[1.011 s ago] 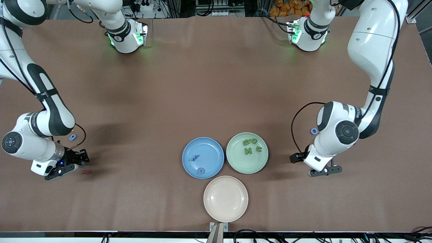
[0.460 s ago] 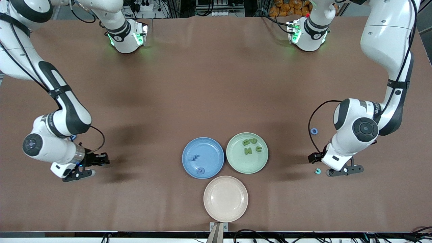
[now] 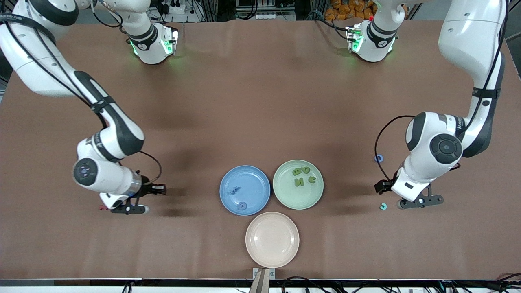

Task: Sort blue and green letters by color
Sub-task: 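Carry the blue X toward the blue plate while the left gripper reaches cyan letters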

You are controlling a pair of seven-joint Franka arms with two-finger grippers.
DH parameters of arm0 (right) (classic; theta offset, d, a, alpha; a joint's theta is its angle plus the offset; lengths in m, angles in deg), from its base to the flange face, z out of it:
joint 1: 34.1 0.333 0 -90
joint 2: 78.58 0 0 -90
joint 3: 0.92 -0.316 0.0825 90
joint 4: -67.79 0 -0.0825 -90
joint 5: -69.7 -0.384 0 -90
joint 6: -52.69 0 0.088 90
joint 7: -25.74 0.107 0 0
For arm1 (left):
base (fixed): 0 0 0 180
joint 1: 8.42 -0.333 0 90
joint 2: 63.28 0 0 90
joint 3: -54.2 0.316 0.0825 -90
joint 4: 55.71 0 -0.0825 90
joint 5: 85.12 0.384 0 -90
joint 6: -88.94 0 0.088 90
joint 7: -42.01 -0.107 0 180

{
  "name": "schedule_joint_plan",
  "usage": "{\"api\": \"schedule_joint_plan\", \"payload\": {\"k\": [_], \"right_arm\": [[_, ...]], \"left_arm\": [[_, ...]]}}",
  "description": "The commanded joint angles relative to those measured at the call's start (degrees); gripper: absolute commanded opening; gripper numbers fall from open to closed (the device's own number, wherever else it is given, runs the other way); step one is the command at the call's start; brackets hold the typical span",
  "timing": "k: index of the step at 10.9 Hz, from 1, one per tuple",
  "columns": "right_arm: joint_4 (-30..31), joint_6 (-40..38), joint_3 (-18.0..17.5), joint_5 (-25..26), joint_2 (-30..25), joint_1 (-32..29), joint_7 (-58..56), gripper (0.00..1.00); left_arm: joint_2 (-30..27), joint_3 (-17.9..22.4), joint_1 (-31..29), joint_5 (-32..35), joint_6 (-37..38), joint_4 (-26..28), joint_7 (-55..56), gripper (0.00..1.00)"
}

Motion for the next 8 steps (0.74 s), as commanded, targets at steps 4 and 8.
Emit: {"api": "schedule_joint_plan", "payload": {"k": [4,8], "right_arm": [[-5.92,0.01,1.92,0.56,0.23,12.29,22.60,0.00],[-9.70,7.00,4.98,-5.65,1.64,19.93,33.41,0.00]], "left_arm": [[-11.64,-0.03,-1.67,0.23,5.04,7.83,-7.65,1.00],[-17.79,0.59,-1.58,-3.44,14.27,7.84,-11.34,1.00]]}}
